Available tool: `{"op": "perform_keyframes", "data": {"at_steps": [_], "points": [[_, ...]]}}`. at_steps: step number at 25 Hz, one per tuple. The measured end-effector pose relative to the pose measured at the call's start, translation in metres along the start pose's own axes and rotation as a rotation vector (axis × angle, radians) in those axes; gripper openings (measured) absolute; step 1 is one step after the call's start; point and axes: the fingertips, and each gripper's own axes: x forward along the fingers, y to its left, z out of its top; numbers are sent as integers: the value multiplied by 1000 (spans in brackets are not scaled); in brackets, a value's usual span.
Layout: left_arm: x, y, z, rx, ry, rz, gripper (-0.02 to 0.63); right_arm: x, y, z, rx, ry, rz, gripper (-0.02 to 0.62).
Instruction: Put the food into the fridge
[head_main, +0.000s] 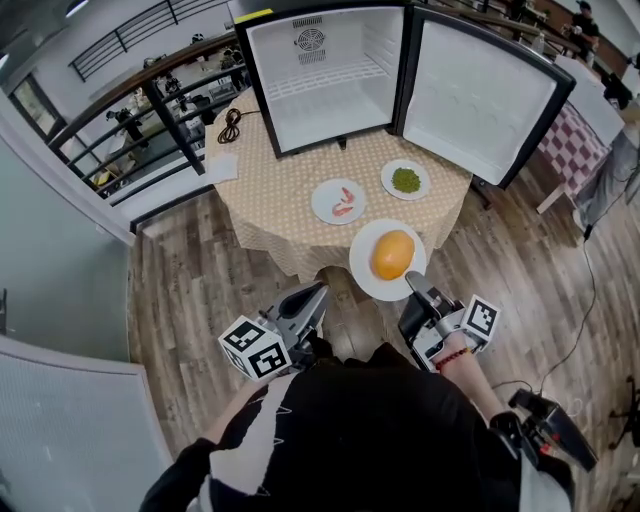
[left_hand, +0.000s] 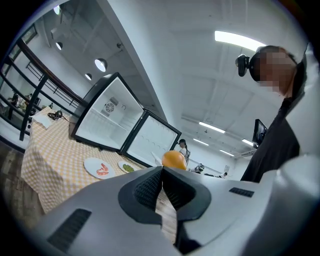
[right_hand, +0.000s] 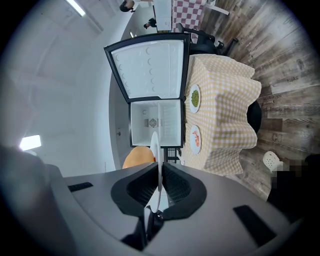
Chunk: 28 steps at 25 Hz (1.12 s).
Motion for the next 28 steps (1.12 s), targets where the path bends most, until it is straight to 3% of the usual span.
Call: {"op": "perform_keyframes", "data": {"at_steps": [7, 15, 28], "points": [[11, 16, 7, -5, 5, -28, 15, 13, -3, 9, -7, -31, -4, 28], [48, 83, 47, -18, 26, -69, 15, 88, -4, 35, 8, -65, -22, 28], [81, 155, 104, -41, 39, -121, 15, 173, 9, 58, -3, -105, -62, 28]]}}
